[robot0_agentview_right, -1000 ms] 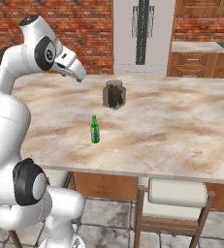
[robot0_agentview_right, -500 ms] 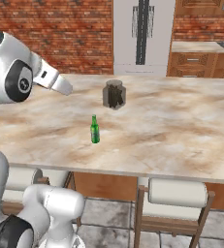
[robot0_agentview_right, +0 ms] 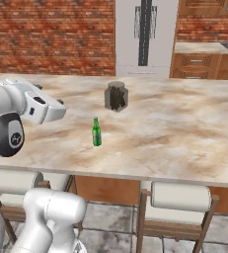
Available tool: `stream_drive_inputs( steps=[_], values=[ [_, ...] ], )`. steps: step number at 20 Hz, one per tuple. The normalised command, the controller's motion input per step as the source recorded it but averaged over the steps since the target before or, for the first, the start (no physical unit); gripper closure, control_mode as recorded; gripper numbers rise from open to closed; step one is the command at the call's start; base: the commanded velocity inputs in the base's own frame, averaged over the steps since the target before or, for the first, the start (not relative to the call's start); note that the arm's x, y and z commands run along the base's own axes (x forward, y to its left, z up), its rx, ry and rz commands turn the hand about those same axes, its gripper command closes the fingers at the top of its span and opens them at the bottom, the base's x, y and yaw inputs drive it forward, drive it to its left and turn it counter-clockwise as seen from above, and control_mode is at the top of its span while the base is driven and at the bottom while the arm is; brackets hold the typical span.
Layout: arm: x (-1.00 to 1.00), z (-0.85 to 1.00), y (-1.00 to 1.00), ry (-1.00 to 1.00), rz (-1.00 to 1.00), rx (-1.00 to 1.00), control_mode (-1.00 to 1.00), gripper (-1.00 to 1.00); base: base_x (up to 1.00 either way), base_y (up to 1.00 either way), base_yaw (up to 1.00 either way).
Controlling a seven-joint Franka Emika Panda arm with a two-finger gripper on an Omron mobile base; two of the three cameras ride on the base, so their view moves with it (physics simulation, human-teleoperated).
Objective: Open the cabinet directly in front. Then move the beer and the cup to the dining counter with the jar on it.
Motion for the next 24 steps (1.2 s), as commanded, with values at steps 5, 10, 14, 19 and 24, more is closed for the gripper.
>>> stream_drive_inputs(
  steps=[5, 10, 14, 19, 24],
  values=[
    [0.00, 0.00, 0.00, 0.00, 0.00, 0.00, 1.00, -1.00, -0.37, 0.02, 0.06],
    [0.00, 0.00, 0.00, 0.00, 0.00, 0.00, 1.00, -1.00, -0.61, 0.57, 0.22],
    [0.00, 0.00, 0.00, 0.00, 0.00, 0.00, 1.00, -1.00, -0.09, 1.00, 0.10],
    [0.00, 0.00, 0.00, 0.00, 0.00, 0.00, 1.00, -1.00, 0.19, 1.00, 0.00],
    [0.00, 0.00, 0.00, 0.00, 0.00, 0.00, 1.00, -1.00, 0.48, 1.00, 0.00]
  ],
)
